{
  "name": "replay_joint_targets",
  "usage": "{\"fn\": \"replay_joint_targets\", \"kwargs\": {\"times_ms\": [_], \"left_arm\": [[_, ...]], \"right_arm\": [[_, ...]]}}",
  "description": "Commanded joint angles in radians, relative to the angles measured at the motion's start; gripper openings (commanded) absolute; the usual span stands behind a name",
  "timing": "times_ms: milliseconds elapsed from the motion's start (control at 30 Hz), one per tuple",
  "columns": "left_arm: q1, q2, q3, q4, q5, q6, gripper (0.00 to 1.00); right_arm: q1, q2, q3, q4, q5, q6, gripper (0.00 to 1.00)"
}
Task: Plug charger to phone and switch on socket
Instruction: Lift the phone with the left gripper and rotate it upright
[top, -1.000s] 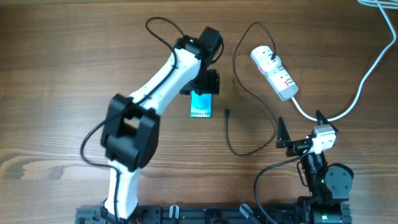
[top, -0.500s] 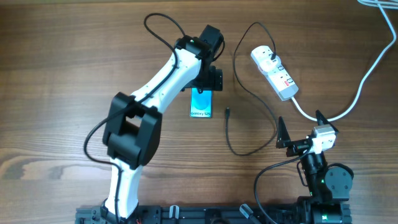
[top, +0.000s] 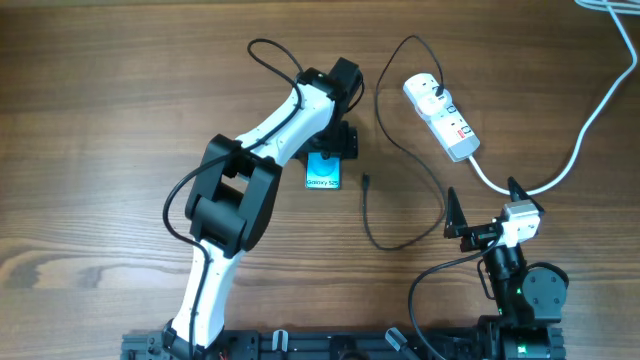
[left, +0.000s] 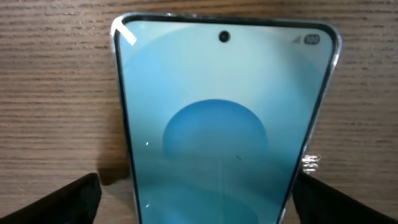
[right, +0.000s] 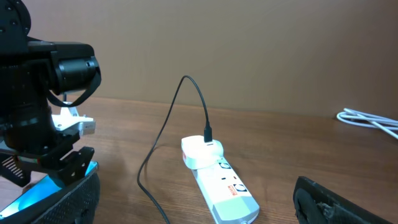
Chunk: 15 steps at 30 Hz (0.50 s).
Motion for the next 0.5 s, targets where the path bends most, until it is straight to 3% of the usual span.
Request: {"fn": "replay_joint_targets", "kwargs": {"times_ms": [0, 33, 100, 467], "left_arm": [[-0.032, 0.068, -0.012, -0.009, -0.014, -0.007, 0.83], [-0.032, 0.068, -0.012, -0.009, -0.014, -0.007, 0.74], [-0.031, 0.068, -0.012, -0.015, -0.014, -0.007, 0.66], [-0.008, -0.03, -0.01, -0.035, -0.014, -0.034, 0.67]], "right_arm": [[0.003, -0.005, -0.001, 0.005, 0.001, -0.017, 1.0], [0.003, -0.005, -0.001, 0.005, 0.001, -0.017, 1.0], [0.003, -0.005, -0.001, 0.005, 0.002, -0.017, 1.0], [0.003, -0.005, -0.001, 0.005, 0.001, -0.018, 1.0]]}}
